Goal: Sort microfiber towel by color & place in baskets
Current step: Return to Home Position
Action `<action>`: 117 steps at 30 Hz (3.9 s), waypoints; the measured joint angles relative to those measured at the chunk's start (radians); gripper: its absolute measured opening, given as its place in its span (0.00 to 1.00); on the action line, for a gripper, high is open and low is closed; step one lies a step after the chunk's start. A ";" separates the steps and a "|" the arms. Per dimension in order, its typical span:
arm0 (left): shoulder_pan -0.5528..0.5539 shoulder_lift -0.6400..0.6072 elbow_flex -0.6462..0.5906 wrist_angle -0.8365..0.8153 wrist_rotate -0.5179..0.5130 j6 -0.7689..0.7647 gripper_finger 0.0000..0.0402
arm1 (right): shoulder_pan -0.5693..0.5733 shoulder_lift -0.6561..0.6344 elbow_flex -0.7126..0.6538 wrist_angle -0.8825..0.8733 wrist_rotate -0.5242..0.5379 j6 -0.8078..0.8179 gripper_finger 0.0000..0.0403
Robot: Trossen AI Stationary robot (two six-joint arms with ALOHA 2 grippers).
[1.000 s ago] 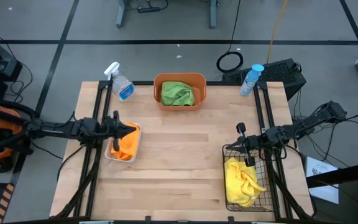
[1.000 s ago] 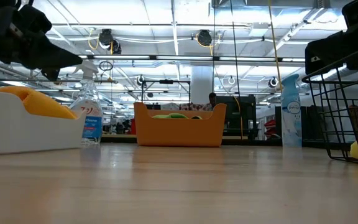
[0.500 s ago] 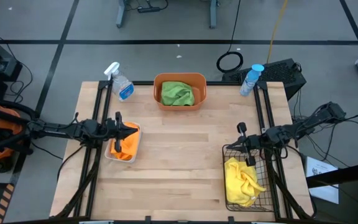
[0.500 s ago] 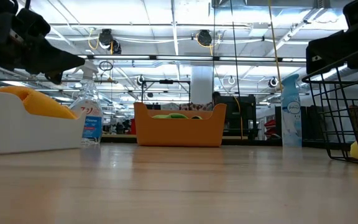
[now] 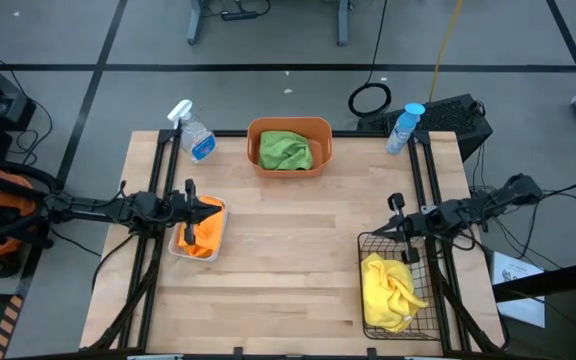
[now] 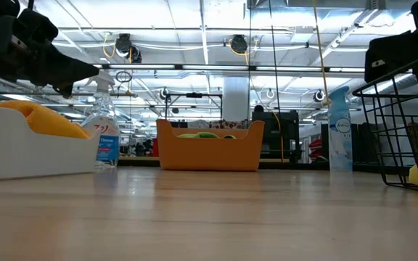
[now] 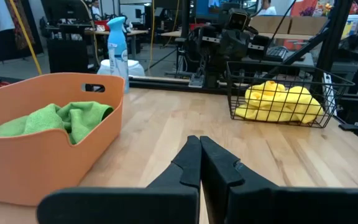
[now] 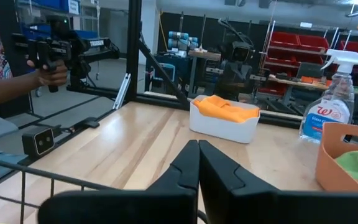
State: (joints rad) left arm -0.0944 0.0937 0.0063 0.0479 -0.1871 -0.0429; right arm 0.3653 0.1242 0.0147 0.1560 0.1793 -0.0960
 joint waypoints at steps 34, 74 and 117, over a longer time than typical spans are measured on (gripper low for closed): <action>0.001 -0.004 -0.001 -0.004 -0.019 0.031 0.01 | -0.317 -0.122 0.001 -0.107 -0.285 0.040 0.00; 0.001 -0.093 -0.002 -0.024 0.092 0.057 0.00 | -0.304 -0.120 0.001 -0.124 -0.276 0.058 0.00; 0.088 -0.093 -0.002 -0.025 0.174 0.076 0.05 | -0.304 -0.119 0.000 -0.123 -0.277 0.058 0.00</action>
State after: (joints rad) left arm -0.0067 0.0006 0.0044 0.0227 -0.0133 0.0330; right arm 0.0608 0.0048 0.0151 0.0326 -0.0982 -0.0376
